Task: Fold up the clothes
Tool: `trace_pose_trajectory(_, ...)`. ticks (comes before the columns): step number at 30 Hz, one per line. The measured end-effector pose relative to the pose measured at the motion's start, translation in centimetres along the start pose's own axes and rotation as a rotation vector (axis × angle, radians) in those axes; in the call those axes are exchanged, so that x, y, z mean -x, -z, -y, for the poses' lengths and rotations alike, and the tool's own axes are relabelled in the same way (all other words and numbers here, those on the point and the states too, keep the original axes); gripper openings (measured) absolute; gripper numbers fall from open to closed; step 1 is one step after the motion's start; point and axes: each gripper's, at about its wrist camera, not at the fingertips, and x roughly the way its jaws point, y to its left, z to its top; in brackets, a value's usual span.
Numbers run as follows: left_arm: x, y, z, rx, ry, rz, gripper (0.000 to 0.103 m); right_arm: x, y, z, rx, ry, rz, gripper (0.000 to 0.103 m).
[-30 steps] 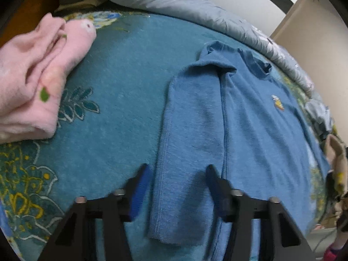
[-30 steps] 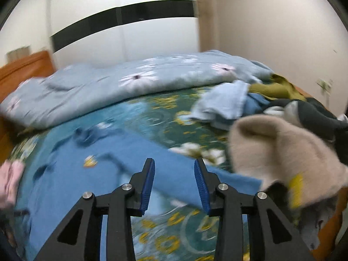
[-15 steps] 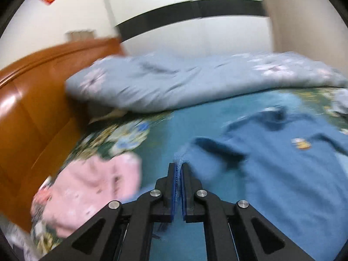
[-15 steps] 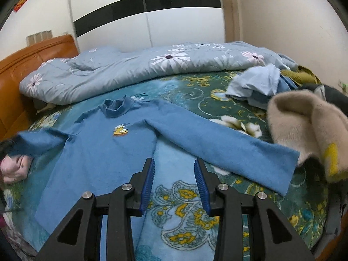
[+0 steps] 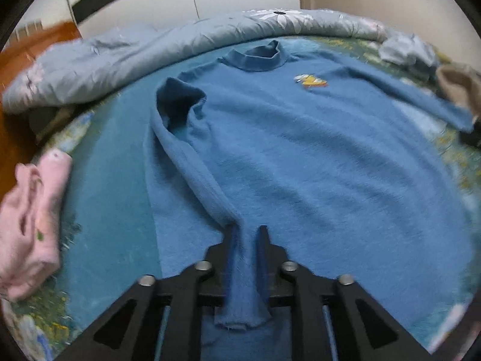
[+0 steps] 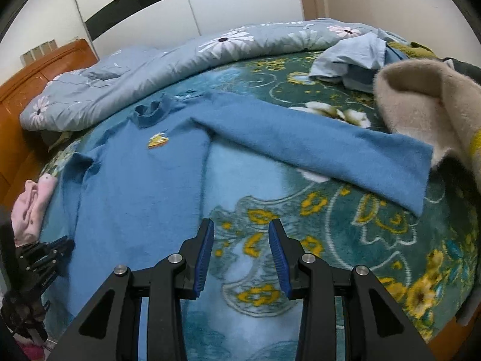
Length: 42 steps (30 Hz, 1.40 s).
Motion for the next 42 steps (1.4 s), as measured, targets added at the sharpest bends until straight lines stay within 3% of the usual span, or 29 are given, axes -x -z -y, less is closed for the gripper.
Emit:
trace_pose_trajectory(1, 0.8, -0.2, -0.4, 0.02, 0.056, 0.022, 0.039, 0.0, 0.1, -0.3, 0.003, -0.01, 0.001, 0.039)
trace_pose_trajectory(3, 3.0, 0.0, -1.8, 0.062, 0.122, 0.086, 0.06, -0.2, 0.2, -1.0, 0.013, -0.034, 0.0, 0.039)
trace_pose_trajectory(5, 4.4, 0.3, -3.7, 0.124, 0.099, 0.126, 0.065, -0.7, 0.4, -1.8, 0.018, -0.048, -0.01, 0.039)
trace_pose_trajectory(7, 5.2, 0.8, -5.8, 0.198, 0.056, 0.14, 0.065, -1.3, 0.5, -2.5, 0.013, -0.063, -0.025, 0.039)
trace_pose_trajectory(10, 4.1, 2.2, -7.9, 0.298, 0.01, 0.08, 0.065, -1.9, 0.6, -3.6, 0.001, -0.091, -0.033, 0.039)
trace_pose_trajectory(15, 1.7, 3.0, -6.6, 0.3, 0.076, 0.012, 0.064, -2.3, 1.0, -6.4, 0.04, -0.146, -0.038, 0.039)
trace_pose_trajectory(19, 0.3, 2.8, -4.9, 0.256, 0.068, -0.032, 0.047, -2.8, 2.0, -8.5, 0.09, -0.162, -0.058, 0.039)
trace_pose_trajectory(21, 0.4, 2.6, -4.6, 0.243, 0.104, -0.019, 0.013, -3.1, 2.5, -8.8, 0.091, -0.163, -0.071, 0.039)
trace_pose_trajectory(25, 0.4, 2.4, -5.2, 0.265, 0.152, -0.008, 0.012, -3.8, 2.9, -8.7, 0.069, -0.163, -0.097, 0.039)
trace_pose_trajectory(34, 2.8, 1.2, -10.6, 0.392, 0.281, 0.077, 0.009, -4.2, 2.9, -8.1, 0.048, -0.178, -0.117, 0.039)
trace_pose_trajectory(42, 4.5, 0.4, -15.0, 0.373, 0.055, 0.118, 0.007, -4.9, 2.8, -7.8, 0.056, -0.187, -0.132, 0.039)
